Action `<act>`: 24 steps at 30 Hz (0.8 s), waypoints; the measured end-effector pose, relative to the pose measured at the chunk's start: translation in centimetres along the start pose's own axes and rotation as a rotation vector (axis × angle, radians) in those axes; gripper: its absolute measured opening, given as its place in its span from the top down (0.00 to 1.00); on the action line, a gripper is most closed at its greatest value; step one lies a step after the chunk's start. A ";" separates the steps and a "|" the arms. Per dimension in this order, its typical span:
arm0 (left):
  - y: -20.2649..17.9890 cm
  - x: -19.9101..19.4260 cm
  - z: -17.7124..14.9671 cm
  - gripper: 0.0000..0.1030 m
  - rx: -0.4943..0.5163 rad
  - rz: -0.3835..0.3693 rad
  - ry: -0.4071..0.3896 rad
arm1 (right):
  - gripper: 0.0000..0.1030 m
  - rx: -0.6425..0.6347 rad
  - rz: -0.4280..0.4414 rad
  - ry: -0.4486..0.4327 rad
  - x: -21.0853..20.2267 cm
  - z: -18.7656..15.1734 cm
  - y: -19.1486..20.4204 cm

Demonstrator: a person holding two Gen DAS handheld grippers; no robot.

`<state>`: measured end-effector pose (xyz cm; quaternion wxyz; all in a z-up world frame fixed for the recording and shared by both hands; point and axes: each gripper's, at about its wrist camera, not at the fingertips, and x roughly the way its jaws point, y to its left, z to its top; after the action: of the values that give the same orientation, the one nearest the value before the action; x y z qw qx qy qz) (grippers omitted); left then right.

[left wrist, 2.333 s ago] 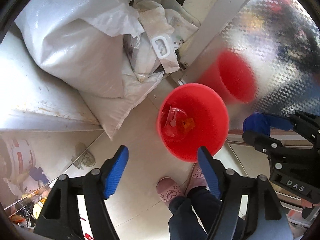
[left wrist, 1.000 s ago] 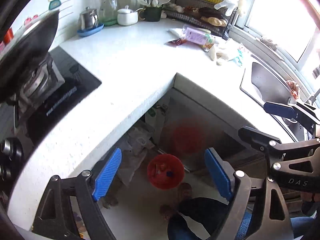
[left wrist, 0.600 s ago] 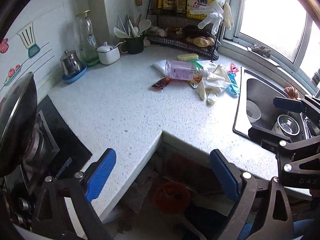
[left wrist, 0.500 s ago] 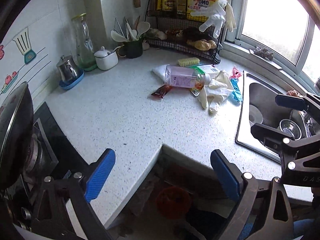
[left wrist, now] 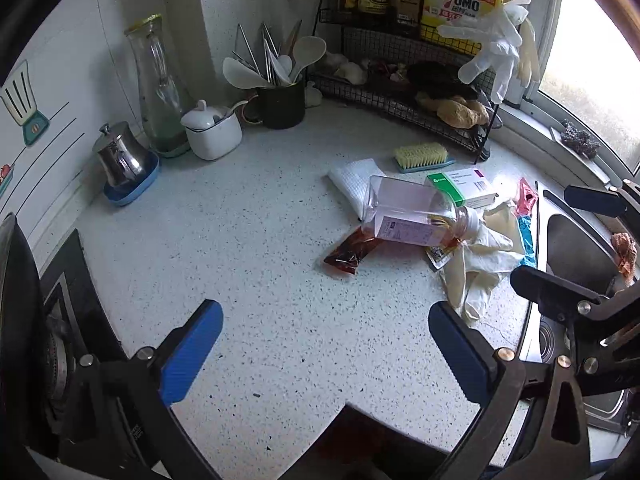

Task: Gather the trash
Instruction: 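Raise both tools back up toward the counter, then close the right tool on the clear plastic bottle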

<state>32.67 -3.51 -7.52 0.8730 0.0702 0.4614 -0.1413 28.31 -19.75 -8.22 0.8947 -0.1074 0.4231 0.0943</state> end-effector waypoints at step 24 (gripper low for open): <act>1.7 12.3 2.7 0.01 -0.106 0.128 0.251 | 0.01 -0.181 0.246 0.251 16.6 5.9 -2.1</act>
<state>41.88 -4.86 -16.21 0.8182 0.0701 0.5684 -0.0509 43.57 -18.89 -17.21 0.8035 -0.1459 0.5309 0.2264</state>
